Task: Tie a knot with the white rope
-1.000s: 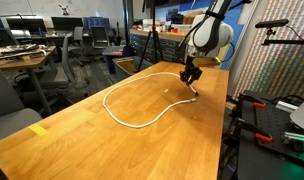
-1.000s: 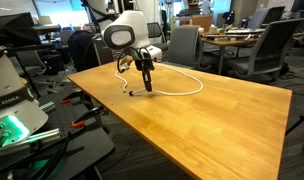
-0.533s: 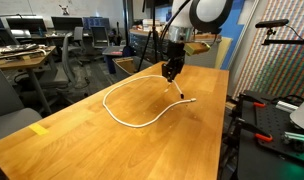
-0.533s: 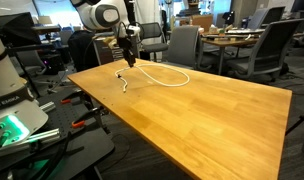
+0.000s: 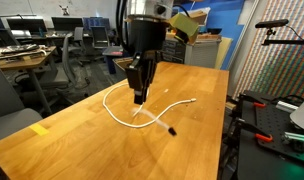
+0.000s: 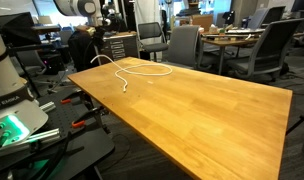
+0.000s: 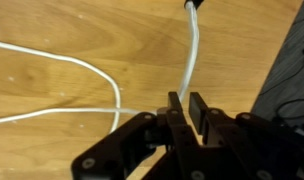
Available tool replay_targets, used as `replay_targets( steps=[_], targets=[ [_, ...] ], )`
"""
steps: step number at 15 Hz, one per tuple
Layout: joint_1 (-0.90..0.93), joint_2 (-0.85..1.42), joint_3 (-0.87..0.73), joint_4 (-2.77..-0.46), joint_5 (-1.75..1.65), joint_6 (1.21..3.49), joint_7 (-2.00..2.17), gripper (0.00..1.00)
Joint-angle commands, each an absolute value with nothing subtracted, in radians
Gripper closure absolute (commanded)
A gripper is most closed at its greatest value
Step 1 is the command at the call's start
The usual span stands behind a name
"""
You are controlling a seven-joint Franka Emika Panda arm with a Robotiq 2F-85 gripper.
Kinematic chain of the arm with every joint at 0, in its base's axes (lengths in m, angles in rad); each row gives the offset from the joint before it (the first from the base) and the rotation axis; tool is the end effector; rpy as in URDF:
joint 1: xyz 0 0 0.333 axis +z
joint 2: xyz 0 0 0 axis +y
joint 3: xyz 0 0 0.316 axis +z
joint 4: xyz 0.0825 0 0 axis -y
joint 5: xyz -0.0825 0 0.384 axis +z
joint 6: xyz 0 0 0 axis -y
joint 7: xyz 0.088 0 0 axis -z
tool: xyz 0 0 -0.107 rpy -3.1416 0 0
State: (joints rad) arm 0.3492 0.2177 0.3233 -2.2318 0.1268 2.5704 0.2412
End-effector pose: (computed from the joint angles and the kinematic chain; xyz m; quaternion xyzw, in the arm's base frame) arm 0.4385 0.3452 0.2911 -0.9829 -0.1573 -0.0260 0.0926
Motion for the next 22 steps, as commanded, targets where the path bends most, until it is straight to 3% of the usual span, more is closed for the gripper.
replay_targets(
  steps=[1, 5, 8, 12, 13, 17, 22],
  targets=[
    [0.324, 0.331, 0.375, -2.089, 0.209, 2.516, 0.05, 0.48],
    [0.238, 0.281, 0.338, -2.195, 0.252, 2.569, -0.085, 0.17],
    [0.211, 0.194, 0.219, -2.333, 0.082, 2.6, -0.065, 0.0],
    [0.134, 0.088, 0.075, -2.483, -0.207, 2.607, -0.14, 0.0],
    [0.149, 0.189, 0.119, -2.384, -0.123, 2.584, -0.099, 0.0],
    [0.111, 0.13, 0.098, -2.455, -0.156, 2.595, -0.184, 0.0],
    [0.088, 0.255, 0.065, -2.477, -0.231, 2.714, -0.222, 0.0]
  ],
)
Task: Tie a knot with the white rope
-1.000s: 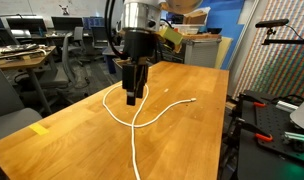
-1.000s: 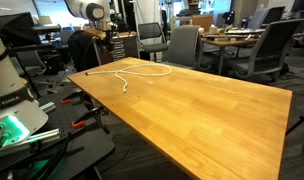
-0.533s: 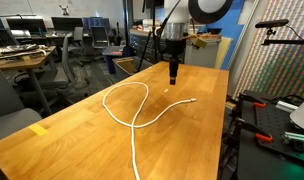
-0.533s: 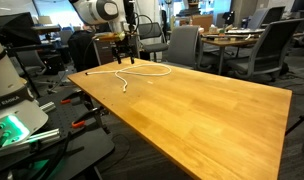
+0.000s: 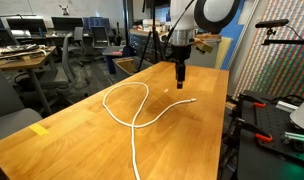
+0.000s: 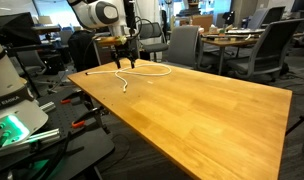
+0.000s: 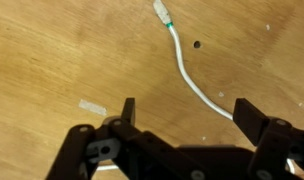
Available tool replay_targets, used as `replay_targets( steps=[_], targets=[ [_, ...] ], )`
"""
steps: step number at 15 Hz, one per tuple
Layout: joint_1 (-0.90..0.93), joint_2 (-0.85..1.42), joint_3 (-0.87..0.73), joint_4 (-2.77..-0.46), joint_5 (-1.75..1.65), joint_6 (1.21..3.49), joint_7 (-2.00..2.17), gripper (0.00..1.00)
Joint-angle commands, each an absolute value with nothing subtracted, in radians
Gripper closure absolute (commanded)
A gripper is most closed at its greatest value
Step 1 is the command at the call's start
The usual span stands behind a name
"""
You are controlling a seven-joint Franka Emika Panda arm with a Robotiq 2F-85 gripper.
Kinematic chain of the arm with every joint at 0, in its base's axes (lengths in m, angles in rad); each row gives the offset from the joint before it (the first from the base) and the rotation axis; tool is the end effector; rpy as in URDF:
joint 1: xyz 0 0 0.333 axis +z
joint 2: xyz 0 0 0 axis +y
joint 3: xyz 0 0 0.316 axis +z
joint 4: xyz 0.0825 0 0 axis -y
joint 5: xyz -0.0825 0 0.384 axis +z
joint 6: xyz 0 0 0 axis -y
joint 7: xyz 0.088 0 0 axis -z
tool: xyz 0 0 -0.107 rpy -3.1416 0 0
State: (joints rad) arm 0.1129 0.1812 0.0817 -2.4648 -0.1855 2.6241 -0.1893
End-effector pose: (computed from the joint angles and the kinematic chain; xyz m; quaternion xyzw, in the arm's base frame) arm 0.4686 0.0978 0.2217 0.9624 0.2689 -0.0099 0.0377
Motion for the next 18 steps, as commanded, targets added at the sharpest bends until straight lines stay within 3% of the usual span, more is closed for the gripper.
replay_targets(
  steps=[1, 5, 7, 14, 16, 18],
  targets=[
    [0.084, 0.286, 0.057, -2.479, -0.244, 2.737, -0.227, 0.0],
    [0.038, 0.392, 0.052, -2.482, -0.226, 2.841, -0.264, 0.0],
    [0.011, 0.422, 0.056, -2.485, -0.216, 2.869, -0.277, 0.26],
    [-0.04, 0.424, 0.064, -2.491, -0.211, 2.922, -0.295, 0.79],
    [-0.05, 0.417, 0.087, -2.486, -0.203, 2.925, -0.311, 0.91],
    [-0.036, 0.402, 0.102, -2.476, -0.212, 2.905, -0.322, 0.96]
  ],
)
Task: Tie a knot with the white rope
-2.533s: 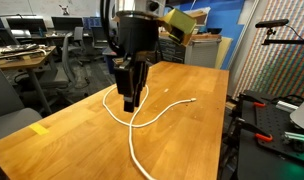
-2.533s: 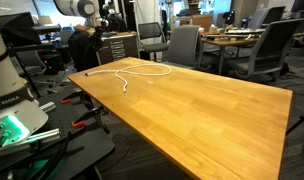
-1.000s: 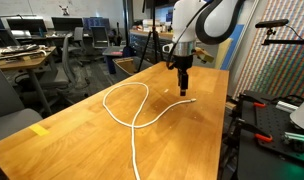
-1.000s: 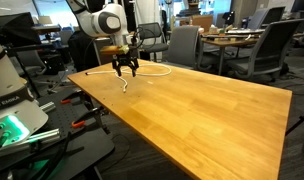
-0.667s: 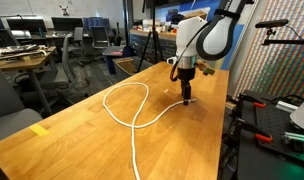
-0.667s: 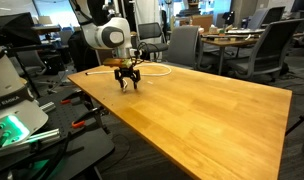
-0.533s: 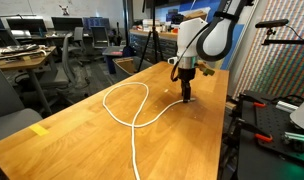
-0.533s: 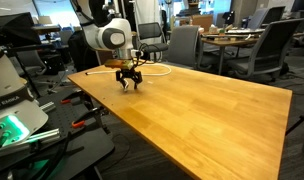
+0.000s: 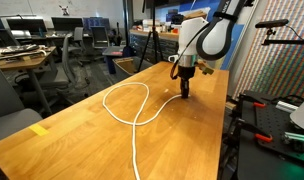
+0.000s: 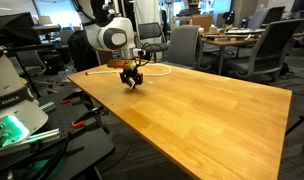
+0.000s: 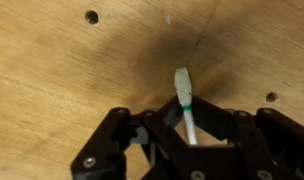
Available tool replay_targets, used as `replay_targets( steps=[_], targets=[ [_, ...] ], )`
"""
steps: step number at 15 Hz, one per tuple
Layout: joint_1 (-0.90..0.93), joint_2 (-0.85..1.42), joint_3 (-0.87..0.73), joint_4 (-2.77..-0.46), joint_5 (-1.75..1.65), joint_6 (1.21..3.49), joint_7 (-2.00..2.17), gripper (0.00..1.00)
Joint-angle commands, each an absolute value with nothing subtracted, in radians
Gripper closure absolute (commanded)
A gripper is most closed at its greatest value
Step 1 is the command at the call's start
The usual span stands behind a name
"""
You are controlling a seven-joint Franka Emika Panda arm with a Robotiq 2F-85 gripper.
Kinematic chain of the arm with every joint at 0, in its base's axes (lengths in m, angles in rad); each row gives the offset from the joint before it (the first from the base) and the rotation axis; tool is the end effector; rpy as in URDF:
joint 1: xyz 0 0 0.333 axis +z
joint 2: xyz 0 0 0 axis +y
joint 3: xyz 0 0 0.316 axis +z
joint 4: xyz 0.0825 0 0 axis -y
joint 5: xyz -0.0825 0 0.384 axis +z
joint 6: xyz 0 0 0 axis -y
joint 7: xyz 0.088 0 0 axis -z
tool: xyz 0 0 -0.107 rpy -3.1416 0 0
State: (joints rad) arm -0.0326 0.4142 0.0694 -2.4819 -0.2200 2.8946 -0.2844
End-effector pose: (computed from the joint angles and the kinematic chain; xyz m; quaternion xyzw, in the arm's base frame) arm 0.4619 0.0329 0.1300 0.9652 0.2612 -0.0005 0.0130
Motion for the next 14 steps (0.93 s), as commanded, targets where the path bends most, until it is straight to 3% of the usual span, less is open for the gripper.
replay_targets(
  steps=[1, 9, 14],
  targets=[
    [-0.021, 0.392, 0.107, -2.467, -0.221, 2.886, -0.324, 0.95],
    [0.224, 0.332, 0.104, -2.121, -0.458, 2.59, -0.327, 0.93],
    [0.194, 0.498, 0.112, -1.933, -0.545, 2.689, -0.501, 0.93]
  ],
)
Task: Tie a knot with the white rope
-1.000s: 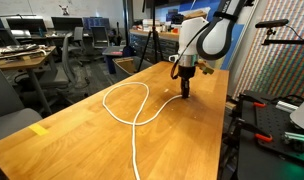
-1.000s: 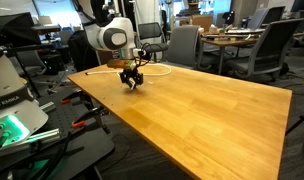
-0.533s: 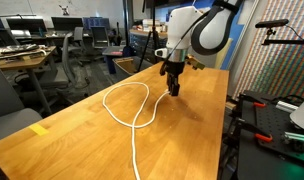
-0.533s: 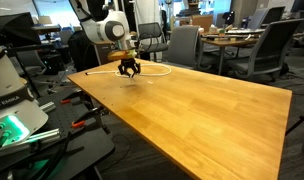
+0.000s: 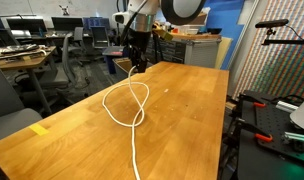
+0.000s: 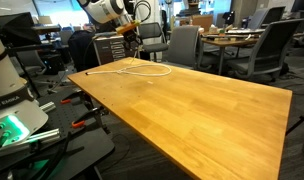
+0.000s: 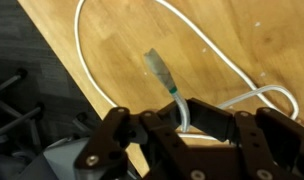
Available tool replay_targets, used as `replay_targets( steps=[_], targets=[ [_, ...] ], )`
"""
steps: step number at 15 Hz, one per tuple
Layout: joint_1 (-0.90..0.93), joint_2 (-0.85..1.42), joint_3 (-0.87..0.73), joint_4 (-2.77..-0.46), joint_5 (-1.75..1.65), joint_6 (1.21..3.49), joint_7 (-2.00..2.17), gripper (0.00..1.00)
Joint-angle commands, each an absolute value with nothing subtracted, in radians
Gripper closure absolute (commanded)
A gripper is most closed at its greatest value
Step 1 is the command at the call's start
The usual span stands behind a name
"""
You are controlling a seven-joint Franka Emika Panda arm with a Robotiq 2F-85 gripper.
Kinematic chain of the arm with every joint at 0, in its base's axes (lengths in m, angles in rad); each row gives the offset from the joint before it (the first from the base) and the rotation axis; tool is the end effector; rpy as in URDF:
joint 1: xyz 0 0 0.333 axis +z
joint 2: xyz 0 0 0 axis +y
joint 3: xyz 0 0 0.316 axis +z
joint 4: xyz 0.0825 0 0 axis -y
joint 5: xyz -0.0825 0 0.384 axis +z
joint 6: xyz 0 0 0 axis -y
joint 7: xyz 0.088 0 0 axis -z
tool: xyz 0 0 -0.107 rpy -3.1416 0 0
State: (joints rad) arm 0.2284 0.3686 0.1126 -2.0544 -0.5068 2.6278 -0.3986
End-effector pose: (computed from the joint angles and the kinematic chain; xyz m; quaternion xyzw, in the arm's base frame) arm 0.5732 0.2134 0.2763 0.8292 0.5346 0.1000 0.1289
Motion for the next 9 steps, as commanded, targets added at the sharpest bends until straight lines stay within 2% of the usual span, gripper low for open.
replay_targets(
  steps=[1, 5, 9],
  targets=[
    [0.18, 0.539, 0.116, -1.897, -0.535, 2.707, -0.537, 0.93],
    [0.102, 0.686, 0.166, -1.731, -0.482, 2.754, -0.72, 0.94],
    [0.03, 0.782, 0.233, -1.581, -0.401, 2.693, -0.924, 0.93]
  ],
)
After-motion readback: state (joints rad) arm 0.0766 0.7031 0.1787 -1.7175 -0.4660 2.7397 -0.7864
